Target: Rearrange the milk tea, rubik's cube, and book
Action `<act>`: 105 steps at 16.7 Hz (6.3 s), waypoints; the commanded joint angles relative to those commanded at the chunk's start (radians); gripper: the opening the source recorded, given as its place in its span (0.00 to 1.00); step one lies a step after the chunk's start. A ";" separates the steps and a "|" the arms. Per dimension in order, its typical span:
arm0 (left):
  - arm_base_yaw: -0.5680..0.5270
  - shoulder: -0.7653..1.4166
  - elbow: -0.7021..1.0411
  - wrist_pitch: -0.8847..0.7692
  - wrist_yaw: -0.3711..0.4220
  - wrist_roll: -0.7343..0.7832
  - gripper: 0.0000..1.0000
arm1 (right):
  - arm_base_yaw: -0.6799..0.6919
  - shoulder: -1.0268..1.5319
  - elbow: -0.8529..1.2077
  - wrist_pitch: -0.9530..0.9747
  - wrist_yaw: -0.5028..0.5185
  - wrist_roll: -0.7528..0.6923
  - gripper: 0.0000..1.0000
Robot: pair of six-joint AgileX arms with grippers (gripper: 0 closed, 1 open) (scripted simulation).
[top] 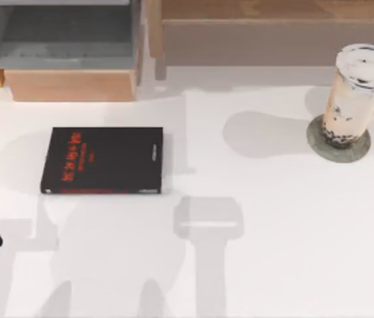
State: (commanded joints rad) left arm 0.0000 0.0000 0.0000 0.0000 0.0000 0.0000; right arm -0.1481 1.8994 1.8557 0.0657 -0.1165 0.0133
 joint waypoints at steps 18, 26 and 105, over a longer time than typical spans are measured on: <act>0.000 0.000 0.000 0.000 0.000 0.000 1.00 | -0.004 0.011 0.004 -0.011 -0.006 0.002 0.98; 0.000 0.000 0.000 0.000 0.000 0.000 1.00 | -0.004 0.011 0.004 -0.011 -0.006 0.002 1.00; -0.169 1.893 1.238 0.652 -0.131 -0.006 1.00 | 0.148 -1.899 -1.856 -0.066 0.116 -0.013 1.00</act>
State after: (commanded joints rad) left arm -0.1687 1.8927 1.2379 0.6523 -0.1306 -0.0059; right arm 0.0000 0.0000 0.0000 -0.0001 0.0000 0.0000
